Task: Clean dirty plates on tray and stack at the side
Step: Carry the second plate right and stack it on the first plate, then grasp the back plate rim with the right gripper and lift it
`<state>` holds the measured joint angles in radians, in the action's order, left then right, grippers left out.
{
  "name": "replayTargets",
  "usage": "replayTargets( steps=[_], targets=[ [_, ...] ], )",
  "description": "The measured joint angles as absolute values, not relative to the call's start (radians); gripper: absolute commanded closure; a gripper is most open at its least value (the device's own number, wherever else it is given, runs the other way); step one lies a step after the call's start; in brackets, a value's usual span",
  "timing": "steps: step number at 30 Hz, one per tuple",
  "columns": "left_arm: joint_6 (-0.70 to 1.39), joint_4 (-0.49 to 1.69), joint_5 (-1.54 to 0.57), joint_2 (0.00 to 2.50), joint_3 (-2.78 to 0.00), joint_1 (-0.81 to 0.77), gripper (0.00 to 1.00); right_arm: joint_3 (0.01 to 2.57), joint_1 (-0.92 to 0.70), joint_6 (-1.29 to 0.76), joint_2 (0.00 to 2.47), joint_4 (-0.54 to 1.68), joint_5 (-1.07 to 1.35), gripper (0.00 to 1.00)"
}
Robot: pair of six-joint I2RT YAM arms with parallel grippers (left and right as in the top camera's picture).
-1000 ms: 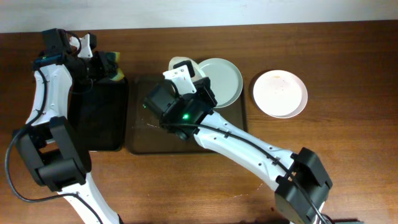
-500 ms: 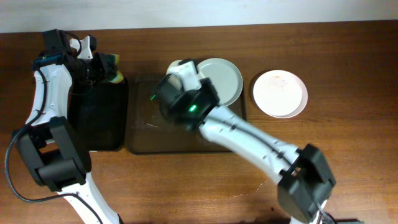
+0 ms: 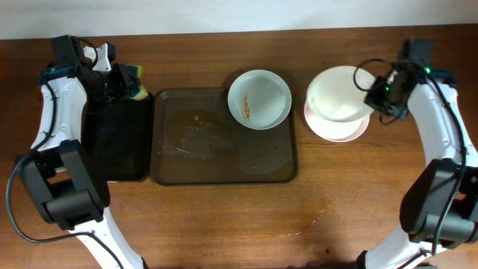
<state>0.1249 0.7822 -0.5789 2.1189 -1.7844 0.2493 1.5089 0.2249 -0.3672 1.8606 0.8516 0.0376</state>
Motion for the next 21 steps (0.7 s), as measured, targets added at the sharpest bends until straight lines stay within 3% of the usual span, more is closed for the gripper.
replayTargets(
  steps=[3,4,5,6,11,14,16,21],
  targets=[
    [0.125,0.782,-0.560,2.119,-1.784,0.230,0.99,1.390,0.254,-0.367,1.860,0.768,0.041,0.96],
    [0.125,0.781,-0.559,2.119,-1.784,0.223,0.99,1.348,0.253,-0.367,1.860,0.727,0.044,0.91],
    [0.125,0.781,-0.558,2.119,-1.784,0.218,0.99,1.327,0.253,-0.367,1.860,0.704,0.046,0.63],
    [0.125,0.781,-0.556,2.119,-1.784,0.217,0.99,1.305,0.253,-0.375,1.860,0.679,0.047,0.42],
    [0.125,0.767,-0.502,2.119,-1.784,0.208,0.99,1.283,0.242,-0.384,1.863,0.570,0.121,0.27],
    [0.125,0.706,-0.407,2.119,-1.784,0.176,0.99,1.284,0.179,-0.364,1.863,0.468,0.185,0.25],
    [0.125,0.671,-0.361,2.119,-1.784,0.152,0.99,1.297,0.068,-0.371,1.863,0.455,0.210,0.31],
    [0.125,0.669,-0.309,2.119,-1.784,0.123,0.99,1.315,-0.146,-0.570,1.864,0.456,0.228,0.40]
  ],
)
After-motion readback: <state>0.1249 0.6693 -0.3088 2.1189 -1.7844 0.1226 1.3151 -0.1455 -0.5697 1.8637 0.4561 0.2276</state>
